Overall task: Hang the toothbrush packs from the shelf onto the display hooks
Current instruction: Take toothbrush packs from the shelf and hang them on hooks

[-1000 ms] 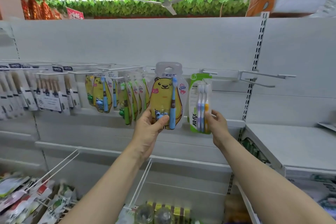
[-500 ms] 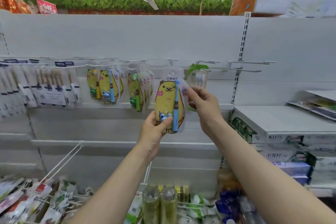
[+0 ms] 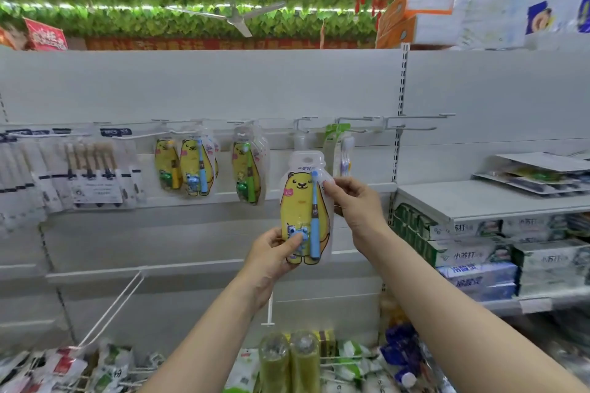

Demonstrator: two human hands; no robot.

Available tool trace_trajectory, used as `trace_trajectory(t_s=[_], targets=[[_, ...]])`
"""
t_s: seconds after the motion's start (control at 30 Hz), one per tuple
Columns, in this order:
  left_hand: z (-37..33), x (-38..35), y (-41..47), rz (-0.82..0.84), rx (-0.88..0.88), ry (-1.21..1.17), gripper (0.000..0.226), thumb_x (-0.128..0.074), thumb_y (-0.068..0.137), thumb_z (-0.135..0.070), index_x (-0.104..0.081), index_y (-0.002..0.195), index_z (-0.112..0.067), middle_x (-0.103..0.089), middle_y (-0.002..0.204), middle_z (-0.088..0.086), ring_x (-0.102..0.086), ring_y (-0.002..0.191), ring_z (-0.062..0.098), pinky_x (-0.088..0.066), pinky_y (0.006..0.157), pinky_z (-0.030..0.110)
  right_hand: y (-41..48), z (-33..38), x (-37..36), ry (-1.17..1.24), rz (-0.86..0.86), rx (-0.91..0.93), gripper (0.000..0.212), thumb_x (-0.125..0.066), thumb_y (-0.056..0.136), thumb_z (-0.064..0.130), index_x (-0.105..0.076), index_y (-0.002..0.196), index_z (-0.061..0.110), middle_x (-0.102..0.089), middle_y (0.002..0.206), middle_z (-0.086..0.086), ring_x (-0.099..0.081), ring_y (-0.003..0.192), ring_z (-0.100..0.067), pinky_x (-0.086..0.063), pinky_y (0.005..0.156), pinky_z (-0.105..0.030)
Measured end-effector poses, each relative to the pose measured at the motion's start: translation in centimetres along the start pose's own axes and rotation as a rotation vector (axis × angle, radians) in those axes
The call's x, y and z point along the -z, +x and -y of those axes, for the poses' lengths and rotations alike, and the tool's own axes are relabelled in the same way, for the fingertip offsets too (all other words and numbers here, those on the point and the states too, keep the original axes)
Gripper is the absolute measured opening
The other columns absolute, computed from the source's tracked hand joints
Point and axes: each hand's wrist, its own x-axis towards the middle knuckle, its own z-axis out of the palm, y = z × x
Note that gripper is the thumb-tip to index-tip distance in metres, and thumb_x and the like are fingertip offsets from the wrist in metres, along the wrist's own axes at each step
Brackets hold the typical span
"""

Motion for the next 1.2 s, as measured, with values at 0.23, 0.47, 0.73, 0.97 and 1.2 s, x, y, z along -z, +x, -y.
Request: trace_trajectory(t_s=[0.23,0.47,0.73,0.97,1.2], targets=[[-0.7,0.0,1.5,0.001,-0.025,-0.017,0.016,-0.067,0.091,-0.012,-0.065,0.106,-0.008,-0.075,0.089,0.004,-0.072,0.077,0.012,-0.058,0.069,0.028,1.6,0.3,-0.6,-0.016,0.021,0.02,0.005,-0.073,0.09,0.016,-0.07,0.094,0.013,-0.072,0.089,-0.006,-0.069,0.083,-0.017,-0.058,0.077,-0.031],[-1.6,-0.2,4.7,-0.006,-0.058,-0.005,0.021,-0.069,0.09,-0.015,-0.064,0.109,-0.01,-0.076,0.097,0.007,-0.072,0.088,0.018,-0.058,0.081,0.035,5.5,0.0,-0.8,-0.057,0.034,0.027,0.013,-0.075,0.089,0.022,-0.072,0.098,0.013,-0.075,0.094,-0.009,-0.07,0.089,-0.023,-0.058,0.082,-0.039],[-1.9,0.2,7.5,-0.029,-0.104,-0.029,0.022,-0.07,0.089,-0.015,-0.063,0.109,-0.009,-0.076,0.1,0.009,-0.072,0.089,0.018,-0.057,0.08,0.034,8.3,-0.2,-1.7,-0.048,0.051,0.053,0.016,-0.073,0.09,0.021,-0.072,0.101,0.01,-0.074,0.098,-0.013,-0.07,0.085,-0.018,-0.058,0.073,-0.029],[-2.0,0.6,8.9,-0.043,-0.109,-0.031,0.019,-0.069,0.089,-0.013,-0.063,0.106,-0.01,-0.075,0.098,0.009,-0.071,0.086,0.017,-0.056,0.075,0.032,9.3,-0.7,-2.3,-0.023,0.046,0.074,0.016,-0.073,0.09,0.019,-0.072,0.101,0.007,-0.074,0.09,-0.007,-0.069,0.08,-0.016,-0.055,0.066,-0.026],[-2.0,2.6,8.4,-0.056,-0.122,-0.035,0.023,-0.07,0.089,-0.013,-0.063,0.11,-0.009,-0.075,0.103,0.01,-0.072,0.093,0.021,-0.058,0.083,0.036,8.4,-1.1,-4.2,-0.006,0.086,0.099,0.005,-0.072,0.09,0.017,-0.072,0.094,0.014,-0.074,0.083,-0.001,-0.07,0.075,-0.009,-0.056,0.065,-0.022]])
